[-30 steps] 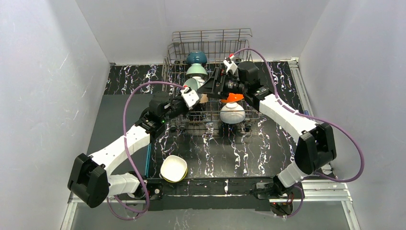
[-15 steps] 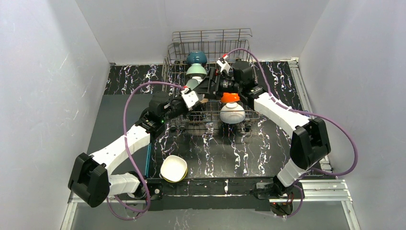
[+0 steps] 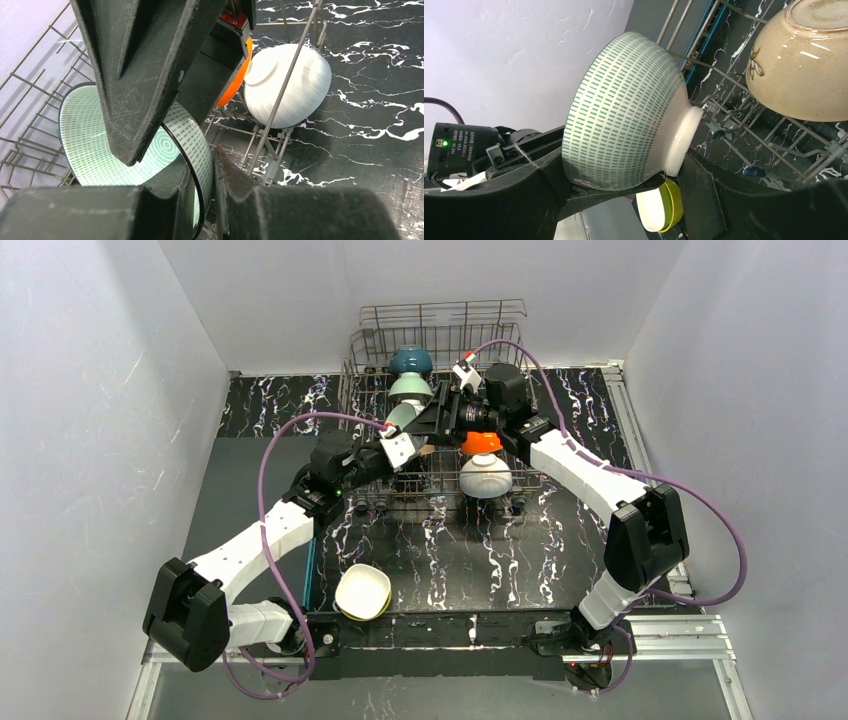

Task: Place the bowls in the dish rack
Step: Turn the bowl upside down on the dish rack.

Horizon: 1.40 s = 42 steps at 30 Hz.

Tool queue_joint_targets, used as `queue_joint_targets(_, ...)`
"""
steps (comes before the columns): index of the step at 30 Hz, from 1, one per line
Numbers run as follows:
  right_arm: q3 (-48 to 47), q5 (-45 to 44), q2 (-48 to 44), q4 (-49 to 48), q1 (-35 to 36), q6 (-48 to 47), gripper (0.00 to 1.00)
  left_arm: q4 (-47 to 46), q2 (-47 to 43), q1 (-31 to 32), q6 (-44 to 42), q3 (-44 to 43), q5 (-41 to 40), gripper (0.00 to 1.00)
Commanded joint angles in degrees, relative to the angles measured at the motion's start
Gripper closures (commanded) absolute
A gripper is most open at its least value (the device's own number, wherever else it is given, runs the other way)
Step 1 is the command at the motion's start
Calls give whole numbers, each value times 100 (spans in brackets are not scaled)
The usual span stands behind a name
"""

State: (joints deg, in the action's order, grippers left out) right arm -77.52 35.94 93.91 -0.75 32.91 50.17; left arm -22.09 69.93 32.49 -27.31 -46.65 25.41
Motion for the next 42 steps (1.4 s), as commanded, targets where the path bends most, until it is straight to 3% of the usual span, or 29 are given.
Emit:
queue_joint_targets(1, -387, 150, 41, -55, 40, -8, 30, -55, -85, 20, -389, -177, 142, 100)
queue_joint_targets(4, -371, 176, 42, -125, 43, 35, 44, -31, -85, 20, -413, -182, 156, 100)
queue_joint_targets(10, -365, 79, 37, -110, 40, -21, 96, -28, -92, 21, -403, -195, 29, 100)
queue_joint_targets(11, -388, 56, 37, -91, 43, -51, 99, -32, -98, 27, -394, -199, -5, 96)
queue_joint_targets(13, -460, -3, 69, 9, 40, -164, 99, -33, -102, 29, -372, -204, -77, 83)
queue_joint_targets(19, -911, -395, 204, 740, -66, -748, 99, -33, -110, 29, -285, -221, -264, 32)
queue_joint_targets(23, -1151, -703, 249, 1037, -363, -1169, 99, -33, -111, 29, -155, -254, -372, 17)
queue_joint_targets(29, -1380, -1136, 323, 1218, -726, -2232, 99, -32, -58, 8, 128, -328, -436, 12)
queue_joint_targets(36, -1929, -1704, 485, 1512, -811, -4459, 99, -30, 111, -101, 407, -395, -381, 11)
queue_joint_targets(42, -1858, -2005, 466, 882, -819, -5824, 99, -28, 141, -108, 404, -381, -424, 11)
